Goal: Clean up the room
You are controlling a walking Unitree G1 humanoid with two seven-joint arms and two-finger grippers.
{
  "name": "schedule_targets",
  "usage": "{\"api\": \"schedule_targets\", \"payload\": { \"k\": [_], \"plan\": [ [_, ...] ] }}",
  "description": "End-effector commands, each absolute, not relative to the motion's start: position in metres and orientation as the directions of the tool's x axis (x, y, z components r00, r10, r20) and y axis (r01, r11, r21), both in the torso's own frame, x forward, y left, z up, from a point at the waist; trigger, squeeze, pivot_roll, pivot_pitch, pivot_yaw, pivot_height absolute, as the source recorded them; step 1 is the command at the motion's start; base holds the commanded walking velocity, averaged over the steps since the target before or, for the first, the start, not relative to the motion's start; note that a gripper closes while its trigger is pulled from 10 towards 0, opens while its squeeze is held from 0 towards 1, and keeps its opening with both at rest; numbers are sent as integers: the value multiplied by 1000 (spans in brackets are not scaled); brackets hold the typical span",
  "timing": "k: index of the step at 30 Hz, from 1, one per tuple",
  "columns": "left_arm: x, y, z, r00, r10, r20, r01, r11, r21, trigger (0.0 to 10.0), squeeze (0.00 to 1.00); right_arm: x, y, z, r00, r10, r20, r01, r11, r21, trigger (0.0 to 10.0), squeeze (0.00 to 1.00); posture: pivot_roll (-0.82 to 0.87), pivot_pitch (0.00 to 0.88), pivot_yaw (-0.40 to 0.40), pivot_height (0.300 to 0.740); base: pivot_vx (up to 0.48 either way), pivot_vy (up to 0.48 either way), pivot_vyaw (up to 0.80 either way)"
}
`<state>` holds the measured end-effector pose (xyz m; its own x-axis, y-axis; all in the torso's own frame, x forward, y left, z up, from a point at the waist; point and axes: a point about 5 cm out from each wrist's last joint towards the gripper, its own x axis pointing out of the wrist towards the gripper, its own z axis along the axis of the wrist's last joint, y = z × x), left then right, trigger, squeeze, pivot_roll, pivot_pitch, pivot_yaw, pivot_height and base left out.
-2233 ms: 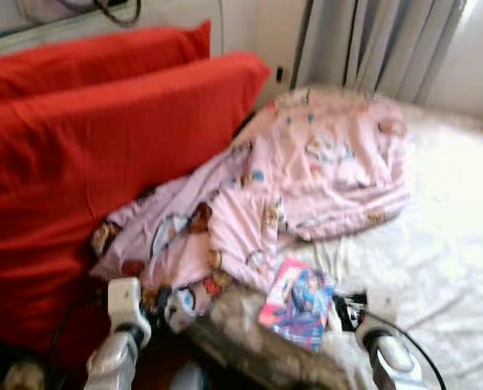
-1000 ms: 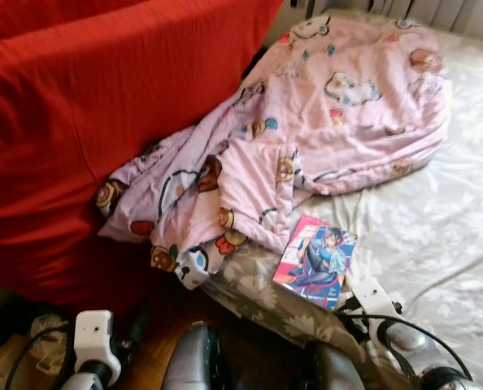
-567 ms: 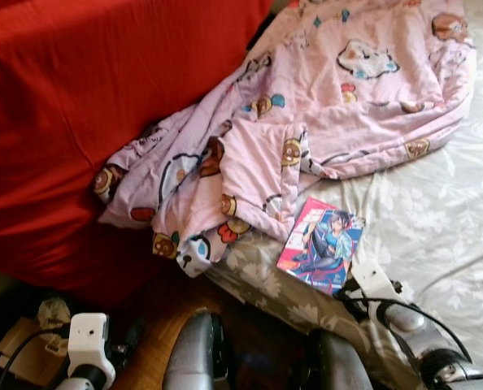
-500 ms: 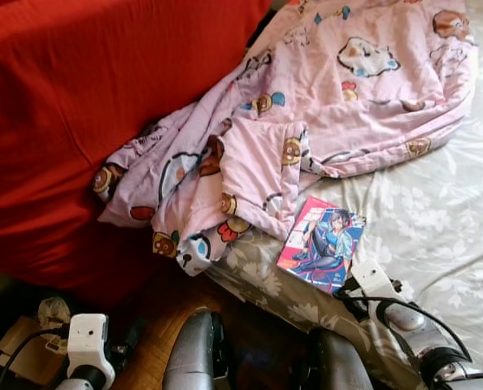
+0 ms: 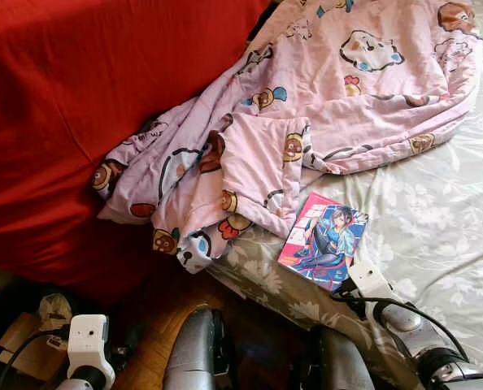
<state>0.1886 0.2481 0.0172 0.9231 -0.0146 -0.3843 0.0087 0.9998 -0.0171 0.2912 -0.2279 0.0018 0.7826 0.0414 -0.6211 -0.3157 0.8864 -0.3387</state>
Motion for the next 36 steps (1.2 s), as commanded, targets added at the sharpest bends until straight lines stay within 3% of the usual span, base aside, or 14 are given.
{"api": "schedule_targets", "payload": {
  "k": [1, 16, 22, 36],
  "plan": [
    [181, 252, 12, 907, -4, -421, 0, 1000, -11, 10000, 0, 282, -225, -8, 760, 48, -648, -325, 891, -315, 0, 0, 282, 302, 59, 635, 0, 0, 0],
    [189, 254, 9, 904, 6, -428, -8, 1000, -3, 10000, 0, 280, -216, -12, 758, 58, -650, -318, 902, -290, 0, 0, 283, 267, 62, 635, 0, 0, 0],
    [196, 252, 4, 901, 4, -433, -9, 1000, -10, 10000, 0, 276, -217, -16, 767, 37, -641, -239, 943, -231, 0, 0, 267, 236, 56, 635, 0, 0, 0],
    [216, 256, -10, 894, 40, -447, -60, 998, -32, 10000, 0, 264, -217, -24, 794, 16, -608, -117, 985, -127, 0, 0, 239, 105, 26, 635, 0, 0, 0]
  ]
}}
